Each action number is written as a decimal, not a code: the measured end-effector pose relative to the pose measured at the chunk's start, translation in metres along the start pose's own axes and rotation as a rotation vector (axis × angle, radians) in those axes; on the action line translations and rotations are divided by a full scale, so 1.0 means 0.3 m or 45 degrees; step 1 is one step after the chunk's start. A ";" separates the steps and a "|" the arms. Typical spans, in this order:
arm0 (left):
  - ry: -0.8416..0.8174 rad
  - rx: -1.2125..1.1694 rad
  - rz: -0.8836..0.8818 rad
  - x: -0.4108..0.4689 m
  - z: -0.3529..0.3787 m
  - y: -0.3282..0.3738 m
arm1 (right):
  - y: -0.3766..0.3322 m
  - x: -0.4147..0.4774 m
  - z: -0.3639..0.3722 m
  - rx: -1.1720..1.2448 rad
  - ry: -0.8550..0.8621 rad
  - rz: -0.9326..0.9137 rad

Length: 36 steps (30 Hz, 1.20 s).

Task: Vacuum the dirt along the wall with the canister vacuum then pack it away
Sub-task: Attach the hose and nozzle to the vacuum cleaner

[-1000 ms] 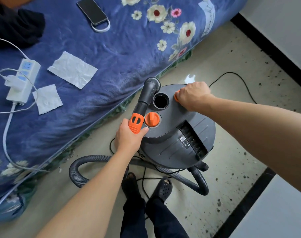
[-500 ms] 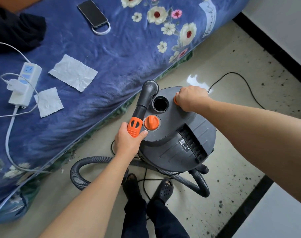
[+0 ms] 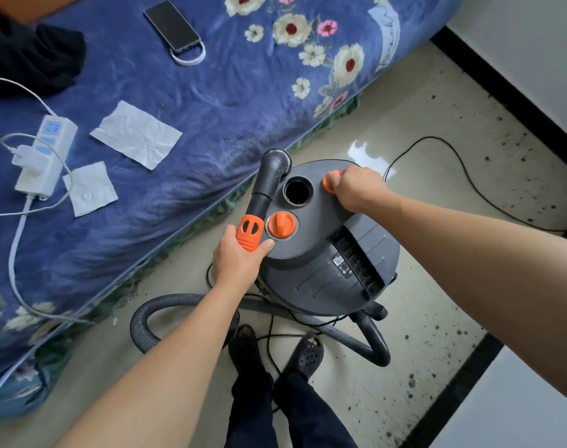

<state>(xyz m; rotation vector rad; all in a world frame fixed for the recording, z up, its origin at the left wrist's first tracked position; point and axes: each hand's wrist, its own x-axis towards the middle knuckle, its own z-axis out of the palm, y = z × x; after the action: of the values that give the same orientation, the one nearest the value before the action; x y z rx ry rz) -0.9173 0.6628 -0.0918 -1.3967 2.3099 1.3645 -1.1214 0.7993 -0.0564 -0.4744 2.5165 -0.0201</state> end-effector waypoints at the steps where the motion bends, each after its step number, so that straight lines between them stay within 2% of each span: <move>1: 0.008 0.022 -0.007 -0.011 -0.009 0.005 | 0.006 -0.020 0.008 0.079 0.009 0.006; 6: 0.040 0.024 -0.011 -0.109 -0.132 0.013 | 0.079 -0.232 0.126 0.501 0.147 0.063; 9: -0.055 -0.035 0.042 -0.179 -0.239 0.008 | 0.115 -0.445 0.282 0.683 0.112 0.259; 14: -0.121 -0.100 0.088 -0.303 -0.372 0.076 | 0.063 -0.762 0.555 1.164 -0.323 0.662; 18: -0.169 -0.272 0.121 -0.388 -0.451 0.189 | -0.095 -0.980 0.609 1.534 -0.553 0.889; 21: -0.240 -0.388 0.165 -0.447 -0.516 0.284 | -0.232 -1.074 0.639 1.952 -0.834 1.155; 23: -0.287 -0.484 0.158 -0.482 -0.556 0.318 | -0.320 -1.111 0.686 2.063 -0.956 1.283; 26: -0.389 -0.584 0.169 -0.551 -0.624 0.317 | -0.463 -1.206 0.713 2.328 -1.021 1.357; 30: -0.516 -0.739 0.111 -0.673 -0.719 0.257 | -0.612 -1.328 0.740 3.046 -0.837 1.429; 31: -0.550 -0.757 0.096 -0.698 -0.736 0.243 | -0.625 -1.347 0.744 3.218 -0.710 1.410; 33: -0.614 -0.767 0.056 -0.736 -0.759 0.214 | -0.613 -1.385 0.736 3.471 -0.337 1.544; 36: -0.688 -0.744 -0.040 -0.772 -0.767 0.186 | -0.500 -1.493 0.694 3.688 0.177 1.749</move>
<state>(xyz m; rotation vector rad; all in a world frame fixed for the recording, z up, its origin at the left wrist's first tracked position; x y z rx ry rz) -0.7528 0.6526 0.1954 -0.9725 1.6036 2.1859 -0.6128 0.8285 0.0272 1.9578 0.1466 -2.1546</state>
